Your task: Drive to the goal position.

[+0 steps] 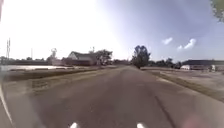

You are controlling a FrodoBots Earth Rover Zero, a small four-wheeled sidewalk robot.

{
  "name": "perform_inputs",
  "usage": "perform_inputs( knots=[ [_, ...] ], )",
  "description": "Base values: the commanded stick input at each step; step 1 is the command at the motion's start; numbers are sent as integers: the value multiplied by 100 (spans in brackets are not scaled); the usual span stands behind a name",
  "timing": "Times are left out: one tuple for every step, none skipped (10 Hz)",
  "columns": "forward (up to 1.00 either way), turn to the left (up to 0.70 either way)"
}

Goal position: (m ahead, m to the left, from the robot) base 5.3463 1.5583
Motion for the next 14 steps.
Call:
perform_inputs(
  knots=[
    [70, 0],
    [70, 0],
    [70, 0],
    [70, 0],
    [70, 0],
    [70, 0],
    [70, 0],
    [70, 0],
    [70, 0],
    [70, 0],
    [70, 0],
    [70, 0],
    [70, 0],
    [70, 0]
  ],
)
